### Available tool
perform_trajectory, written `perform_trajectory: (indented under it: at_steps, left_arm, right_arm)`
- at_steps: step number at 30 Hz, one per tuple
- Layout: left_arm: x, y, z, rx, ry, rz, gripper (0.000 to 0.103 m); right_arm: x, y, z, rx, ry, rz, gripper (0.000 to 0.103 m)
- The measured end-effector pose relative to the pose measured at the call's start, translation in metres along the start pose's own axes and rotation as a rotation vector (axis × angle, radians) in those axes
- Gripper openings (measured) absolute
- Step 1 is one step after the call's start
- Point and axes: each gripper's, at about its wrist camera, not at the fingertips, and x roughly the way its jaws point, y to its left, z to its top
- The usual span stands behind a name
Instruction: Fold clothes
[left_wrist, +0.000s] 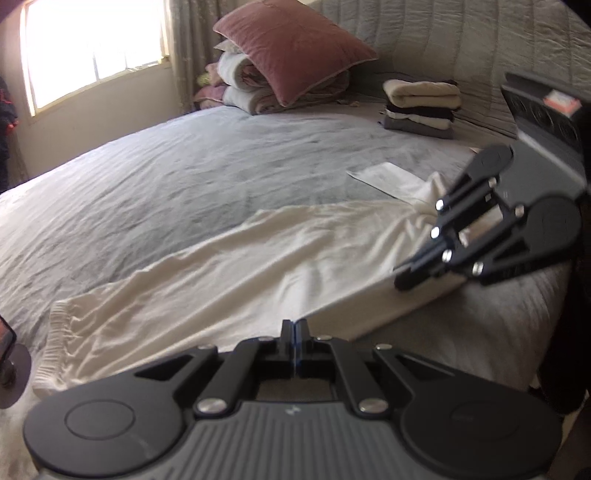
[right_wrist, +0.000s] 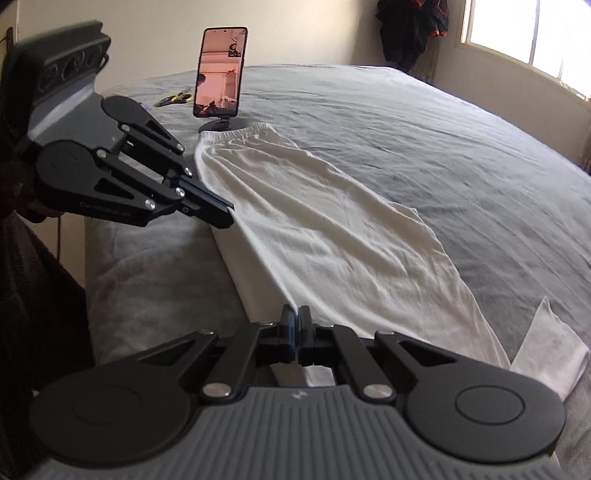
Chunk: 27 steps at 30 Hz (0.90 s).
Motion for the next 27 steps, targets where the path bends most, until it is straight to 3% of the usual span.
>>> perform_trajectory:
  at_steps: [9,12,13,14,16,17,18,22,27]
  left_arm:
    - [0.012,-0.003,-0.008,0.026,0.092,-0.044,0.001]
    - [0.009,0.001,-0.007,0.009,0.099,-0.070,0.004]
    - [0.007,0.003,-0.007,0.003,0.100,-0.080,0.013]
    - [0.004,0.005,-0.006,-0.010,0.092,-0.090,0.026]
    - [-0.003,0.010,-0.004,-0.037,0.045,-0.079,0.036]
    - [-0.006,0.014,-0.002,-0.054,0.021,-0.074,0.037]
    - [-0.007,0.019,0.000,-0.081,-0.003,-0.077,0.038]
    - [0.005,0.039,0.010,-0.212,-0.078,-0.083,0.039]
    - [0.044,0.048,0.029,-0.278,-0.127,-0.072,0.040]
  right_arm:
    - [0.003,0.016,-0.009,-0.076,0.084,0.036,0.001]
    - [0.001,0.014,-0.009,-0.056,0.084,0.052,0.011]
    - [-0.002,0.011,-0.008,-0.030,0.079,0.070,0.015]
    - [-0.005,0.007,-0.007,0.002,0.076,0.088,0.015]
    - [-0.010,-0.003,-0.005,0.074,0.064,0.129,0.022]
    - [-0.012,-0.008,-0.004,0.113,0.052,0.143,0.033]
    - [-0.014,-0.014,-0.003,0.152,0.040,0.156,0.038]
    - [-0.017,-0.036,0.007,0.266,0.009,0.178,0.040]
    - [-0.005,-0.071,0.026,0.359,0.000,0.102,0.040]
